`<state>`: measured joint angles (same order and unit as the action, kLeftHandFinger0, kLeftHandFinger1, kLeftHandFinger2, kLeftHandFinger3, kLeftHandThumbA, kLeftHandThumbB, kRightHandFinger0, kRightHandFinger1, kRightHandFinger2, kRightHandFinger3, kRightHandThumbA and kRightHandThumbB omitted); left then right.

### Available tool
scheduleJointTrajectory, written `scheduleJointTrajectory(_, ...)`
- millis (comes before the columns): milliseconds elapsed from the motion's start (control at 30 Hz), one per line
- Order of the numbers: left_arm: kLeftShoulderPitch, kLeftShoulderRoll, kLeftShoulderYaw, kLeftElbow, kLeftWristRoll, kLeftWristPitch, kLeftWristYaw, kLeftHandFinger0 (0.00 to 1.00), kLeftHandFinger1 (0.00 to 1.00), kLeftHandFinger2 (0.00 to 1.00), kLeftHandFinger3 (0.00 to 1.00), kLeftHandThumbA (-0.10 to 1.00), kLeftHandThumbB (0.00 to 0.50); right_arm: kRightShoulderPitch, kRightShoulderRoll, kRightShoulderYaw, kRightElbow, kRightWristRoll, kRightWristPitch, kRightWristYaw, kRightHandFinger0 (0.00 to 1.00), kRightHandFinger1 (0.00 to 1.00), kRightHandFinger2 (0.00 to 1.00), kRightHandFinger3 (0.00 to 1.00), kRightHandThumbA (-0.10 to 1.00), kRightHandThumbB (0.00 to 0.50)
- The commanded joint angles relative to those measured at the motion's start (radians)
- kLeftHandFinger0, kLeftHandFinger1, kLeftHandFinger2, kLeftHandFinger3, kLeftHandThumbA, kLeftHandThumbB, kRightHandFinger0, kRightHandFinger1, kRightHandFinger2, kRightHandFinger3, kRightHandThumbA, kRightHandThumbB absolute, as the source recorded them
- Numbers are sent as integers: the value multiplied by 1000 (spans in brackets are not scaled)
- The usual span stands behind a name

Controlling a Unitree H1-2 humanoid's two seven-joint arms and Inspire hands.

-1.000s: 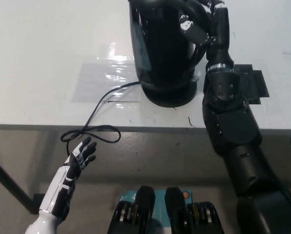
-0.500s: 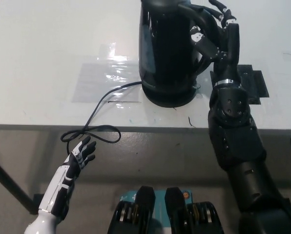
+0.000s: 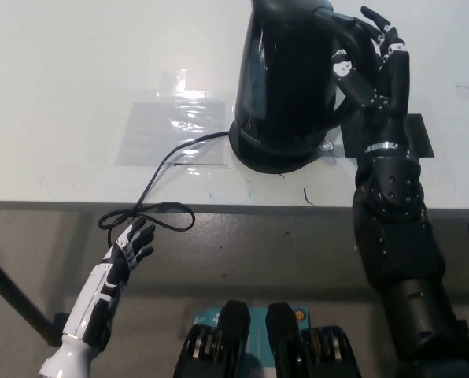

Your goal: A kettle and its base are kept separately on the desk infront of the robot and the robot uses its right hand to lift the kettle by its handle and places it on its base to align it correctly.

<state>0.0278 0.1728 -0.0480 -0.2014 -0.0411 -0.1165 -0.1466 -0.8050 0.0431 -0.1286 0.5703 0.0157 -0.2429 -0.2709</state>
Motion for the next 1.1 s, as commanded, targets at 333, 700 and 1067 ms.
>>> scheduleJointTrajectory(333,-19,24,7,-14,-11,-10,-20,1000,1000,1000,1000,1000,84,4,48,42,-102,-15,-54,19,0,194,582,741,-100,134)
scheduleJointTrajectory(700,-17,23,8,-16,-9,-10,-19,1000,1000,1000,1000,1000,85,-28,60,66,-41,-68,-35,-21,0,257,677,802,-100,131)
scheduleJointTrajectory(1067,-26,29,12,-12,-15,-16,-28,1000,1000,1000,1000,1000,77,-66,54,81,48,-114,-69,-57,0,307,717,781,-100,146)
